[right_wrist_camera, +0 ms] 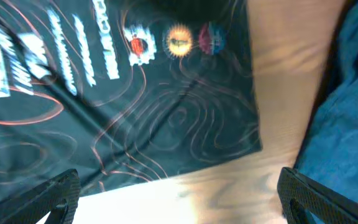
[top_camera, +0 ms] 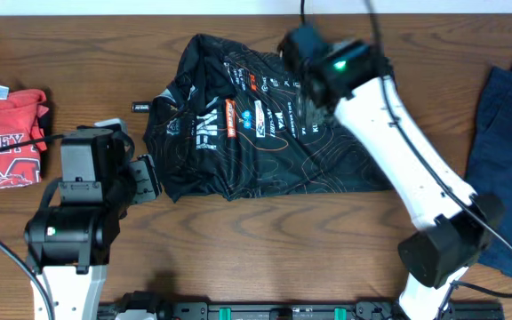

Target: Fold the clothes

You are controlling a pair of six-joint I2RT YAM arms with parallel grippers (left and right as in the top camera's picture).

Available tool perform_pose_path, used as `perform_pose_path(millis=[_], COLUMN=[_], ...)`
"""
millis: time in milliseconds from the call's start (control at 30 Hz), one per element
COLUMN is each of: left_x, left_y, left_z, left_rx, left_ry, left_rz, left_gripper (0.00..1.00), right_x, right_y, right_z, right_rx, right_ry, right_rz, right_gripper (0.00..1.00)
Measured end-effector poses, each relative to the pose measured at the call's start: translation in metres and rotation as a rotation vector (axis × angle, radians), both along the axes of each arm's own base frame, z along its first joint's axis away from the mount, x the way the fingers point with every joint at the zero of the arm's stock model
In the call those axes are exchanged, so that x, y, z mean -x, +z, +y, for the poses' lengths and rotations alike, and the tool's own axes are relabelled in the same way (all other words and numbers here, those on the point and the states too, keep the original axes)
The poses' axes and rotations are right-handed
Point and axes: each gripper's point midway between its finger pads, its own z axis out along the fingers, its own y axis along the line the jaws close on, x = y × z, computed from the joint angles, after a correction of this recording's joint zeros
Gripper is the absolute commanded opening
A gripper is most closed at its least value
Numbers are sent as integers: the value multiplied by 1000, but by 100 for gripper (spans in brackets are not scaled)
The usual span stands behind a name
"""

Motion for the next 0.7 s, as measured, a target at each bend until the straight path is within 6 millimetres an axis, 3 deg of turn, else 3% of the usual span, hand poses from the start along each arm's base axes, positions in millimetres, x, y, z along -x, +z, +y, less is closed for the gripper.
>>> perform_pose_path(millis=[100, 200, 333, 533, 700], left_x=[0, -3, -5, 4, 19], left_y=[-1, -10, -38, -79, -108], left_z=[0, -4, -15, -28, -38], left_rx=[2, 18, 77, 150, 207], left_ry=[-1, -10, -35, -65, -82], left_rz=[5, 22, 84, 159, 237], left_gripper=[65, 64, 59, 55, 55], right_x=[19, 49, 89, 124, 142], right_y=[-42, -66, -70, -68, -103], right_z=[-7, -18, -33, -50, -56], right_rx=[8, -16, -72, -150, -279], right_ry=[-12, -16, -21, -89, -241], right_rz=[66, 109, 108, 71, 77], right_gripper=[99, 99, 99, 99, 99])
